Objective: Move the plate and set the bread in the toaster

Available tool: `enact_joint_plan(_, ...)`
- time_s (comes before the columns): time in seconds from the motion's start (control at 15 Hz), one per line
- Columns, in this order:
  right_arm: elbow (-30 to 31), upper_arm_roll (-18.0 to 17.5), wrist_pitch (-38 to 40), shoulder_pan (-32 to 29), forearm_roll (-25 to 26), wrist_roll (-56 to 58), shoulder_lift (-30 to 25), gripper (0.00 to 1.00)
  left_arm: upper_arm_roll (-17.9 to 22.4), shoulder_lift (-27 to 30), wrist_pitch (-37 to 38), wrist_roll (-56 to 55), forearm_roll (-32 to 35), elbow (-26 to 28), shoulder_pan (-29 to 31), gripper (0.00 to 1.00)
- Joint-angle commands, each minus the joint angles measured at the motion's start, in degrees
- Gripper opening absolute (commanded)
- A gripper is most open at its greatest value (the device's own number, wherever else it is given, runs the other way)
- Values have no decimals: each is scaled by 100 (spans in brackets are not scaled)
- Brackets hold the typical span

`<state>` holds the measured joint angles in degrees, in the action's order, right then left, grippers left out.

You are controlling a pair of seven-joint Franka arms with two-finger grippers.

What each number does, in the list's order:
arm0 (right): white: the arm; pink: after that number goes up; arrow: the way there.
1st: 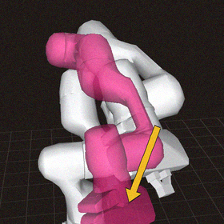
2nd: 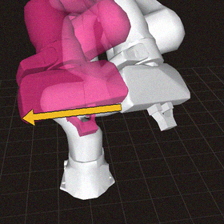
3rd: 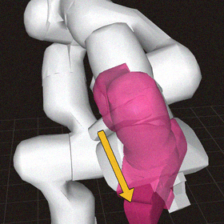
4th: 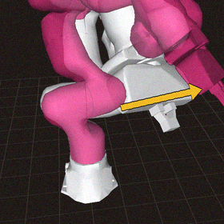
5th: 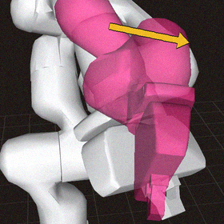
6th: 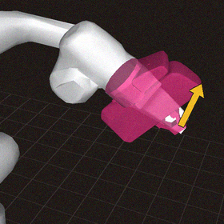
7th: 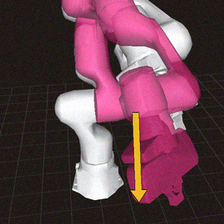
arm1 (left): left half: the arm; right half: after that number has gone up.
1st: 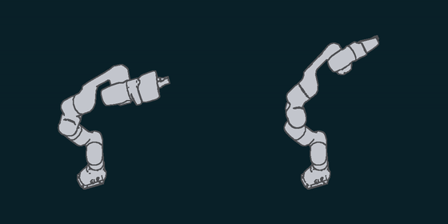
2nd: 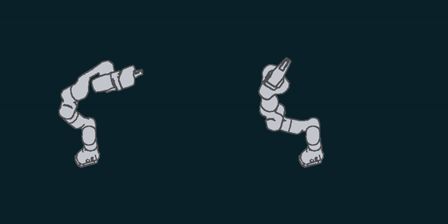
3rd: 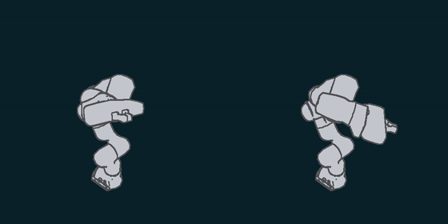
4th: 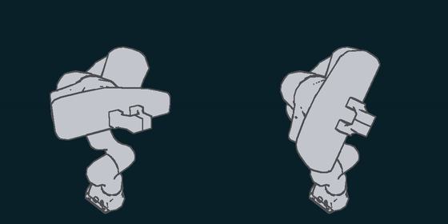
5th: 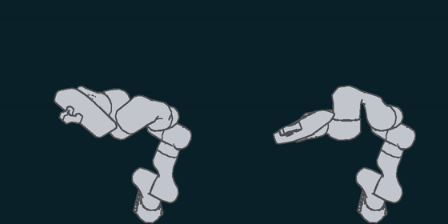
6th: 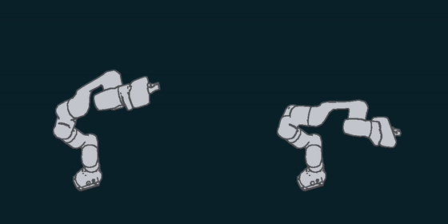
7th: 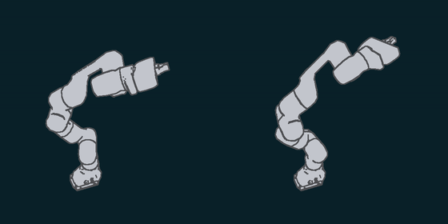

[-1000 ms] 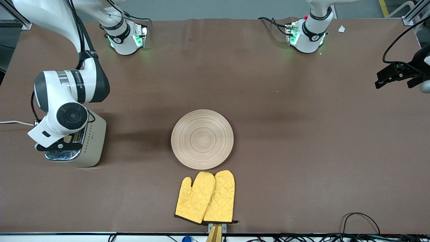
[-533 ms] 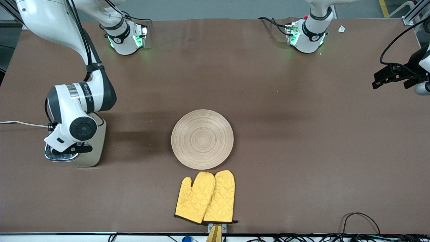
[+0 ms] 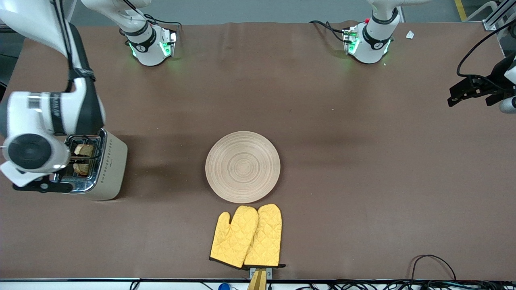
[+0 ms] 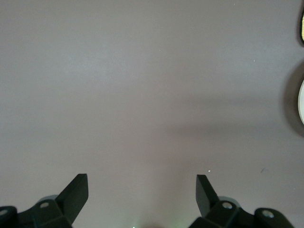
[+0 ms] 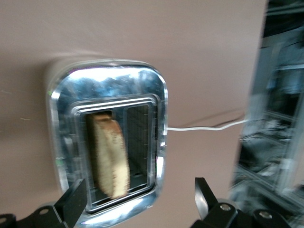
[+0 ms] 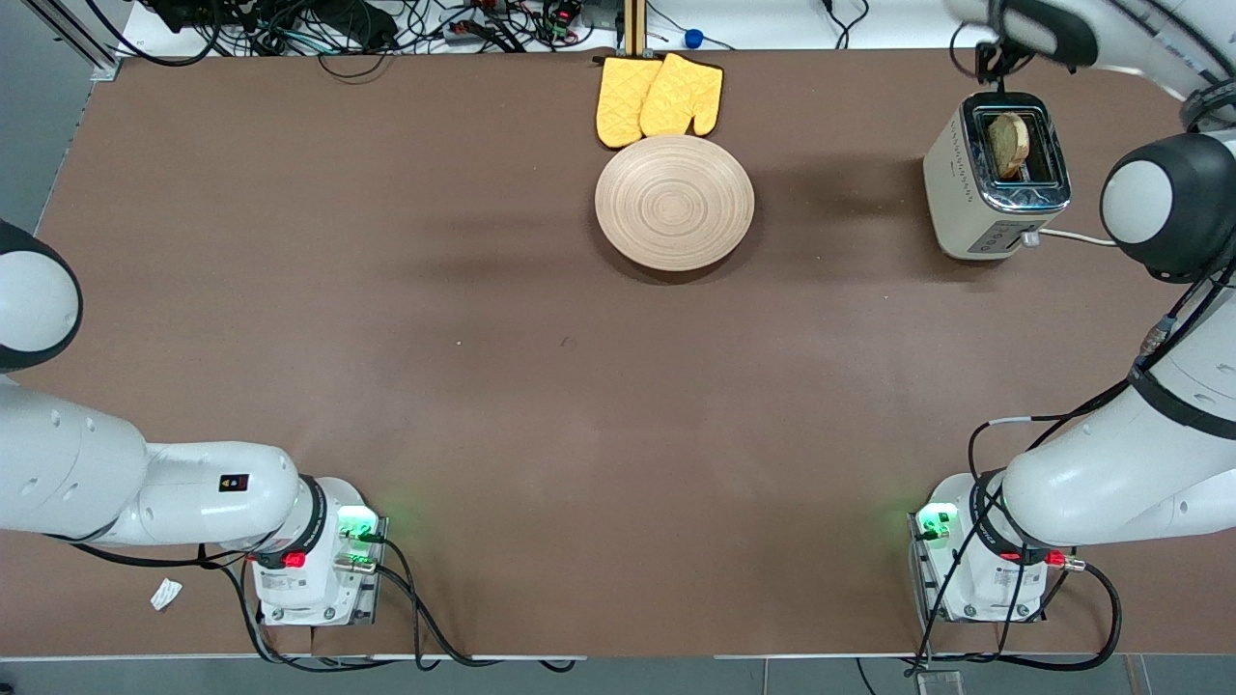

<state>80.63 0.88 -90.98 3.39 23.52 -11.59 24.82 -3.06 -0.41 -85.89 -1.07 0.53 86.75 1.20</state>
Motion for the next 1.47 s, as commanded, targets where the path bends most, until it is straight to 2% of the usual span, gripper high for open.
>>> enact_joint_plan(0.0, -215, -62, 133, -522, -1205, 130, -371, 100, 33, 41, 2, 63, -71, -79, -32, 100)
enact_joint_plan(0.4, -197, -62, 642, -1006, -2359, 270, -1557, 100, 33, 76, 29, 72, -45, -115, -58, 100)
enact_joint_plan(0.47, -162, -62, 704, -1007, -2404, 384, -1742, 100, 16, 94, 29, 11, -45, -115, -67, 100)
enact_joint_plan(0.73, 171, -88, 749, -971, -2431, 851, -2279, 100, -458, 103, 11, -481, -80, -106, -49, 100)
enact_joint_plan(1.0, 593, -79, 468, -972, -2431, 869, -2315, 100, -695, 112, 37, -535, -71, -106, -41, 100)
enact_joint_plan(1.4, 822, -97, 433, -910, -2413, 869, -2473, 100, -679, 112, 82, -447, -1, -263, -5, 100)
